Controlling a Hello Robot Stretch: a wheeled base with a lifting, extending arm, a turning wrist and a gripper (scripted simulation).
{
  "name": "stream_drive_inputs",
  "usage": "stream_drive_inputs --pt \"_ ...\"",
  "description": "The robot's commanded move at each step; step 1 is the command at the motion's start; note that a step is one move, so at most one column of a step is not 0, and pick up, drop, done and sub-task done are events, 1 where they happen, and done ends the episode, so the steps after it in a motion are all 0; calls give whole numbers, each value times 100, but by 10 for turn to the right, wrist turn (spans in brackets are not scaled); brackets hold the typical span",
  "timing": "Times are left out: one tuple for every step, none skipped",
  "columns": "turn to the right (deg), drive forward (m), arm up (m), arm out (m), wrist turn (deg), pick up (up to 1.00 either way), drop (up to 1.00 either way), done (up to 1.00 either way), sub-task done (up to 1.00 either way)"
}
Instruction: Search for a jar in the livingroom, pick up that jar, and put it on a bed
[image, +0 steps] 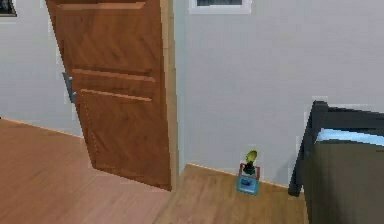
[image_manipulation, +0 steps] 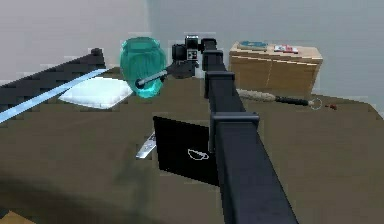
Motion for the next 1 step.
stream_drive_inputs --pt "0 0 0 0 390 0 0 0 0"
